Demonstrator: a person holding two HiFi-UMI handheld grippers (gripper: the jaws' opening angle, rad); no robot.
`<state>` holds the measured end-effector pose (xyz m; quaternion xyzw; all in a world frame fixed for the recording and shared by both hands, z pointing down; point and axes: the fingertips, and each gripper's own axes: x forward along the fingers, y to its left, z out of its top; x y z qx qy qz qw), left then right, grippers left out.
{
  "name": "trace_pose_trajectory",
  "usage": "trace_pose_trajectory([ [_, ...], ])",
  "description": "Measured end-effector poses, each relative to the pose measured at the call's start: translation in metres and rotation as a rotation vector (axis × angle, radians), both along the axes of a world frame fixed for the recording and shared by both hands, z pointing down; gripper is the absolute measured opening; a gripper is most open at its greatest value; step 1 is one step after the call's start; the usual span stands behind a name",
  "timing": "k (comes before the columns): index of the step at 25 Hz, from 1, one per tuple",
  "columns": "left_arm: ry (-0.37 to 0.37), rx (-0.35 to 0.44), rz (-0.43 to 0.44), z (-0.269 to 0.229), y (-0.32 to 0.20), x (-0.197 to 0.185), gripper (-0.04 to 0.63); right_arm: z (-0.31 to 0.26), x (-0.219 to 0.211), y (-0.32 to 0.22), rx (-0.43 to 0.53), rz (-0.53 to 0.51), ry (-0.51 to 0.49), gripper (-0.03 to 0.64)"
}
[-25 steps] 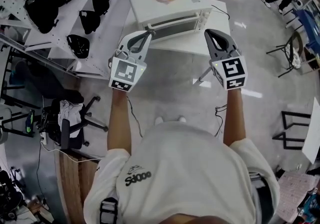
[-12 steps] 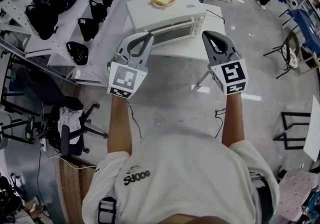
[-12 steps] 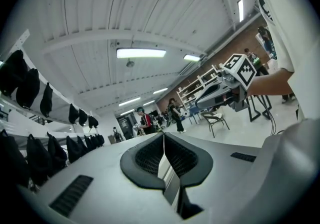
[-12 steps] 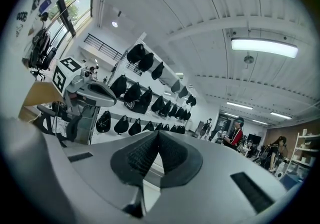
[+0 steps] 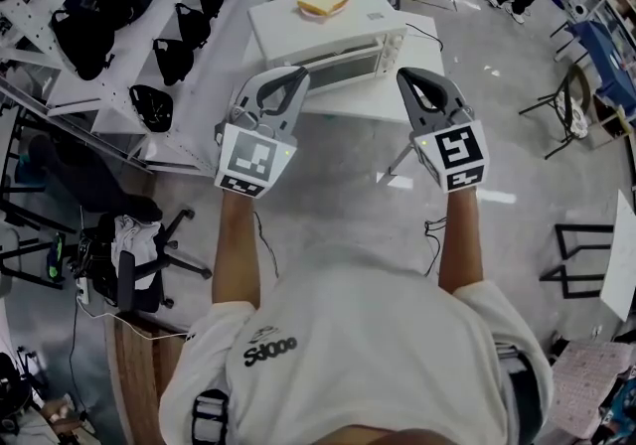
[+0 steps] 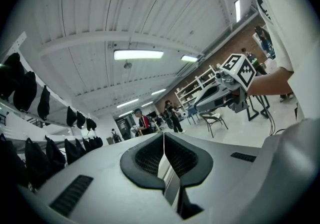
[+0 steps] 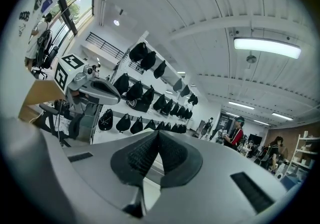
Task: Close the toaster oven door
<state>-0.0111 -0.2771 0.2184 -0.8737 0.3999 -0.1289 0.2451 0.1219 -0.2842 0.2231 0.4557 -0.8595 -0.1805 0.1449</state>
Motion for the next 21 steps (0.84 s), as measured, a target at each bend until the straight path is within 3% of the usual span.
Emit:
trace_pose_trajectory([
  [21,0.014,-0.028,0.015,0.015,0.012,-0.004,0.021,0.025,-0.011,0.011,-0.058,-0.006,0.051,0.009],
])
